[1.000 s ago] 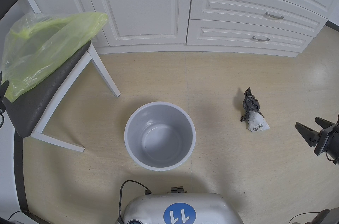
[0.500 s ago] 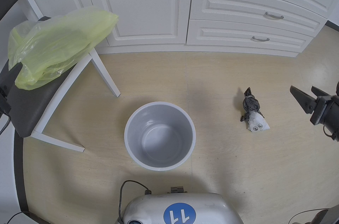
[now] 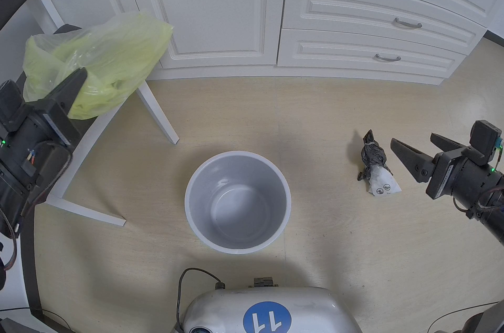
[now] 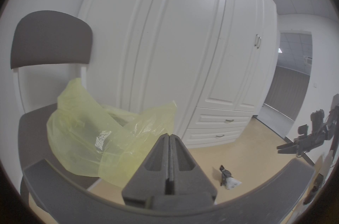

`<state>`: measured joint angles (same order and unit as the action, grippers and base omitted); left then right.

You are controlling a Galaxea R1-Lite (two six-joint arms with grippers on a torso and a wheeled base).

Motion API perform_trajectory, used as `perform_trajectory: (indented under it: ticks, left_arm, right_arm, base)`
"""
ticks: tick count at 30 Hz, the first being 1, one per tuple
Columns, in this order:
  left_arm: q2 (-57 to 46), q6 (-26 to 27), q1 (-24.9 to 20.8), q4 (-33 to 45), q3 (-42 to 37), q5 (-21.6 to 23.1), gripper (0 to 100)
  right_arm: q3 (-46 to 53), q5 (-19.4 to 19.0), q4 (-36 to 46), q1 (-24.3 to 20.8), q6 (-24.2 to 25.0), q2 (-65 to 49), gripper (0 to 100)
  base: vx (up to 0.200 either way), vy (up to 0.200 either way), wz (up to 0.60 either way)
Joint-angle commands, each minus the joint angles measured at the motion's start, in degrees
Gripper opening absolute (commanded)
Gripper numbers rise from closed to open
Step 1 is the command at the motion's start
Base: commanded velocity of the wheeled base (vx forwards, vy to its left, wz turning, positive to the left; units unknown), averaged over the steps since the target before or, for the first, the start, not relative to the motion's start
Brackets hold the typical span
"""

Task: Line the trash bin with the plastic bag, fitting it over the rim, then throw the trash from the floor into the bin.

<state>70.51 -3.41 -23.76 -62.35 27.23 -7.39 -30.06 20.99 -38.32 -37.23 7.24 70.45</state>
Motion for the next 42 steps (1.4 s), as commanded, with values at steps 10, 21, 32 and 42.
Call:
perform_trajectory:
  ticks: [10,21,32,42]
  left_arm:
    - [-9.78,4.73,-18.52,5.58,2.03,-3.25,0]
    - [-13.38,4.91,-19.04,5.58,-0.16,6.33,0]
    - [-13.82,5.0,-20.63,5.23,-1.92,9.15,0]
    - [-9.87,4.29,-25.11,-2.07,-4.65,13.01,0]
  right_arm:
    - [2.99,2.39,-6.95,-8.3,0.14,6.98,100]
    - [4.13,2.3,-8.53,-9.44,-0.03,7.6,100]
    - [4.31,2.65,-16.18,-9.0,-0.03,10.67,100]
    - [4.13,1.77,-21.01,-6.89,3.48,19.9,100]
  base:
    - [0.0,0.0,0.0]
    - [0.0,0.0,0.0]
    - [0.0,0.0,0.0]
    - [0.0,0.0,0.0]
